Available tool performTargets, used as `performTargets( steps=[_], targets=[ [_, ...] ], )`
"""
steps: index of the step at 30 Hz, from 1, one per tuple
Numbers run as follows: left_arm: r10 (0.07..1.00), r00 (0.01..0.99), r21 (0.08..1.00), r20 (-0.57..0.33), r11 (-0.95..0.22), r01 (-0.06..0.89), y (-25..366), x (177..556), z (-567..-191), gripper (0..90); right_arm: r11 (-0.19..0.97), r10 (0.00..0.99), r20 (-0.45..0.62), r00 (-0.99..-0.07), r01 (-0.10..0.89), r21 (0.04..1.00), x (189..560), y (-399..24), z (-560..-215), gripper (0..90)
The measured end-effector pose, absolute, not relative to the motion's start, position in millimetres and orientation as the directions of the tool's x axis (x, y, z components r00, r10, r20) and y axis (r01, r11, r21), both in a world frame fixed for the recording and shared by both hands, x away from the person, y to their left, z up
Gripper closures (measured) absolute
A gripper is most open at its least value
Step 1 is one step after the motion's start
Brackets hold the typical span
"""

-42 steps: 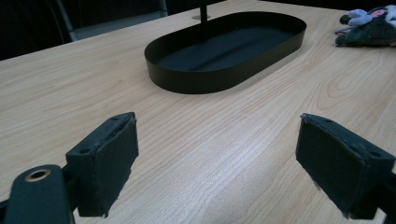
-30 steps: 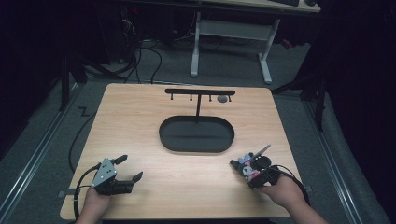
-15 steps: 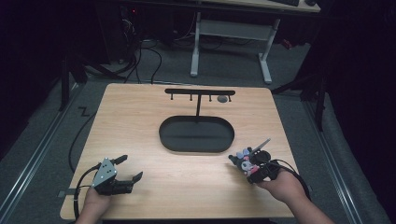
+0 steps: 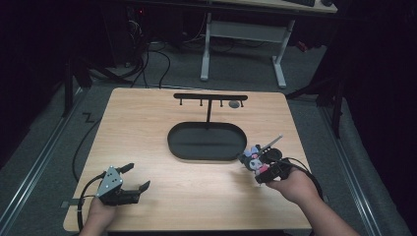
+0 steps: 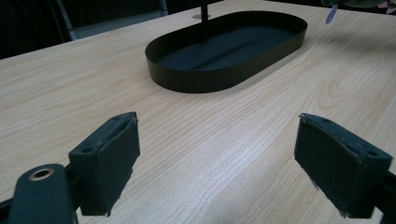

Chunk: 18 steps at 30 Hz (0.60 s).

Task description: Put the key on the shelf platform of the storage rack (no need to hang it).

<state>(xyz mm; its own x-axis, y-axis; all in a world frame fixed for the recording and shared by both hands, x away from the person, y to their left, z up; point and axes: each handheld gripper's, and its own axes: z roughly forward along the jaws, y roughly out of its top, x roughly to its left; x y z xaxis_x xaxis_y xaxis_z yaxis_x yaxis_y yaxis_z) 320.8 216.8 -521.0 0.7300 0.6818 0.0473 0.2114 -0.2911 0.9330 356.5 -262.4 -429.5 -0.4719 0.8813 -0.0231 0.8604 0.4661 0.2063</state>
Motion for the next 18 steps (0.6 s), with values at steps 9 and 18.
performTargets(
  steps=[9,18],
  targets=[
    [0.681,0.731,0.934,0.047,-0.290,0.210,217,321,-521,14.7,0.475,0.875,-0.020,-0.484,0.848,0.235,368,-254,-418,46.7],
    [0.678,0.733,0.932,0.047,-0.293,0.212,218,321,-521,14.7,0.485,0.869,-0.030,-0.493,0.840,0.242,381,-243,-413,46.7]
  ],
)
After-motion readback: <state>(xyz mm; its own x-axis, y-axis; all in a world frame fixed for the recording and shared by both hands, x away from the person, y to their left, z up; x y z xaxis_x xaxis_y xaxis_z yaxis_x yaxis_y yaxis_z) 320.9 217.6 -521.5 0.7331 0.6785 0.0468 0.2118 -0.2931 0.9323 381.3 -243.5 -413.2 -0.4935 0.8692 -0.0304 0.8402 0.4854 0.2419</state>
